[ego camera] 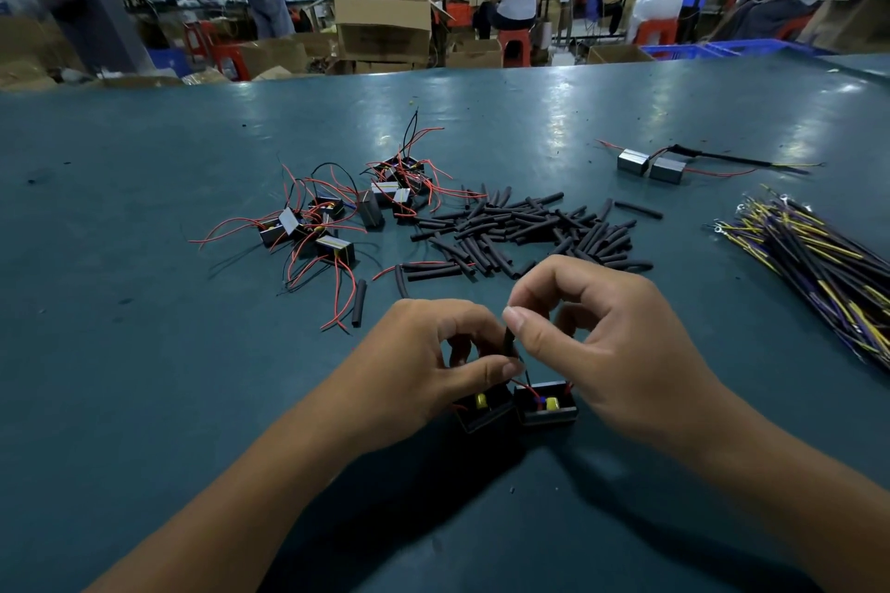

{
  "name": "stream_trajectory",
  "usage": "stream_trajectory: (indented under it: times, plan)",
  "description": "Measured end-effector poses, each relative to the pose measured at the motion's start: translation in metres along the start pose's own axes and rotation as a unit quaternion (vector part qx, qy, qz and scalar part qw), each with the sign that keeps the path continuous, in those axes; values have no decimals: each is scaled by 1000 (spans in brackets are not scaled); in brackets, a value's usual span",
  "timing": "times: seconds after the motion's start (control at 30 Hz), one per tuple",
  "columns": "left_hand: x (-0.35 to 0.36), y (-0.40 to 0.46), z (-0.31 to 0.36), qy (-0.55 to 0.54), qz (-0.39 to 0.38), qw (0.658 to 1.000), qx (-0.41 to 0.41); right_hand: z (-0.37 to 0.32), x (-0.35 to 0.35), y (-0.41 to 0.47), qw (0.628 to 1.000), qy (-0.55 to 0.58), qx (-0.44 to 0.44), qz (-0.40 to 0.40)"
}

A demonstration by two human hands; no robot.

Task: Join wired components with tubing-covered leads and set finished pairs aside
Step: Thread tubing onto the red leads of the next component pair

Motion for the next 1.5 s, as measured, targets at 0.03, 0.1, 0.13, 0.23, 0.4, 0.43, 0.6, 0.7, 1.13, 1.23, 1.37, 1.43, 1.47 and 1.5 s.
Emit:
stream_trajectory:
  times: [0.03,0.1,0.13,0.23,0.4,0.43,0.6,0.7,1.13,1.23,1.37,1.43,1.47,1.5]
  plan:
    - [0,0,1,5,-5,1000,2,-1,0,0,1000,-11,-13,7]
    - [0,-1,2,14,-16,1000,1,-1,-3,0,999,-34,-28,25]
    - [-1,-1,2,18,-23,1000,-2,0,-4,1,998,-41,-29,31]
    - [-1,-1,0,49,-36,998,-8,3,-4,1,999,-45,-25,14]
    - [-4,-3,0,52,-34,998,-16,3,-6,0,998,-45,-37,-19]
    - [-8,-4,-1,30,-27,999,-29,3,-8,0,998,-45,-36,-16]
    - [-21,-5,-14,-26,74,988,-130,5,-13,-1,999,-37,-18,-21]
    - [-6,-6,-14,54,50,983,-166,5,-12,-1,998,-33,-28,-36]
    - [26,3,-10,-306,115,925,-194,12,-7,0,997,57,12,-57]
    - [29,4,-8,-342,114,916,-177,12,-4,-1,996,77,20,-41]
    - [31,6,-9,-368,117,908,-163,10,3,-2,998,51,1,-35]
    - [33,7,-8,-371,115,910,-143,9,3,-2,998,47,-1,-33]
    - [33,7,-8,-363,119,914,-134,9,1,-1,998,50,3,-30]
    - [33,8,-8,-354,127,918,-130,10,-2,1,998,53,10,-23]
Point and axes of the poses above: each hand's wrist, its own y-axis towards the middle knuckle, its own x-axis out of the palm, z = x × y, the point moved 3 cm from there along y, towards the middle knuckle, and after that the axes turned 2 degrees about -z, right-handed, at the moved point
